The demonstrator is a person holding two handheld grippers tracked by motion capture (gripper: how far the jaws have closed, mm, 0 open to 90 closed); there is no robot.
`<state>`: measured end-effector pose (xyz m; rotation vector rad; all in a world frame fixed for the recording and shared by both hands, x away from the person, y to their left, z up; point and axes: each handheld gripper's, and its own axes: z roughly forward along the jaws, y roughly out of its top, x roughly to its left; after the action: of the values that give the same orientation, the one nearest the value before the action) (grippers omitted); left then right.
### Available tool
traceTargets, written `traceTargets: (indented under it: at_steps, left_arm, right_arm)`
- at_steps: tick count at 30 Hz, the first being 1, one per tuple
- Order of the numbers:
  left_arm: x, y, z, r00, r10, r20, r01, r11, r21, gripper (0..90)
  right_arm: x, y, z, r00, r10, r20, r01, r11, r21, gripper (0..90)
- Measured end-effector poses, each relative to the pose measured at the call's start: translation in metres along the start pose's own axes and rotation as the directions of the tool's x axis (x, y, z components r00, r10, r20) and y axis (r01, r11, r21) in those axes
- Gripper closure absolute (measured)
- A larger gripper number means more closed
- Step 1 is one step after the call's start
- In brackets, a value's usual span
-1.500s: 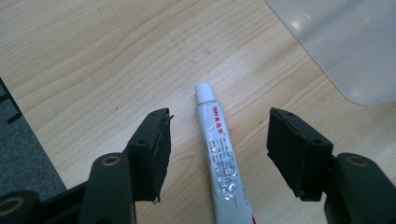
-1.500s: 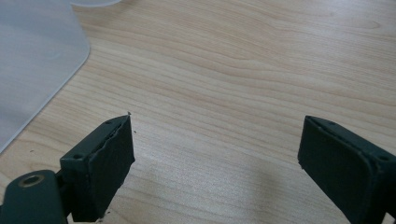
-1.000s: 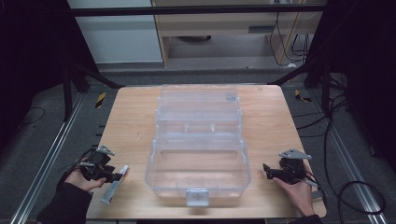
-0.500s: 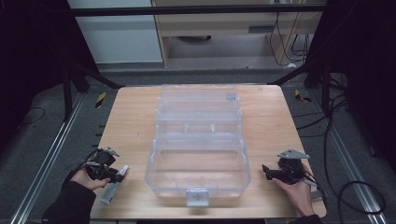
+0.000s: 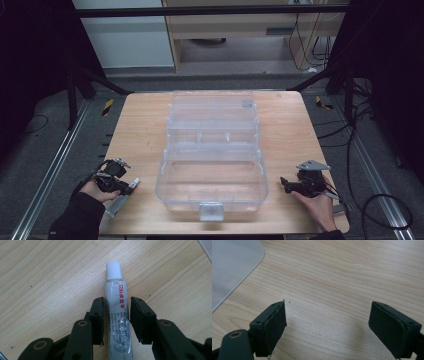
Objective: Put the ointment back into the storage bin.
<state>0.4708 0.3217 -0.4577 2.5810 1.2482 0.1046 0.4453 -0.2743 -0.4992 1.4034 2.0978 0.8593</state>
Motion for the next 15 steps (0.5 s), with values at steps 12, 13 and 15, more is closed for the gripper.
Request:
traceTargets:
  at_steps: [12,13,15]
  left_arm:
    - [-0.0021,0.0037,0.0048,0.9995,0.031,-0.003,-0.031,0.9993,0.022,69.4]
    - [-0.0023,0.0036,0.0045,0.9993,0.038,-0.005,-0.037,0.9991,0.021,69.6]
    - [-0.0026,0.0036,0.0036,0.9983,0.058,-0.01,-0.058,0.998,0.025,69.9]
  right_arm:
    - [0.0004,0.0,0.0004,1.0,-0.004,-0.005,0.004,1.0,0.009,14.9]
    - [0.0006,0.0,0.0003,1.0,-0.001,-0.006,0.001,1.0,0.011,14.9]
    - [0.0005,-0.0001,0.0004,1.0,-0.002,-0.007,0.002,1.0,0.011,14.9]
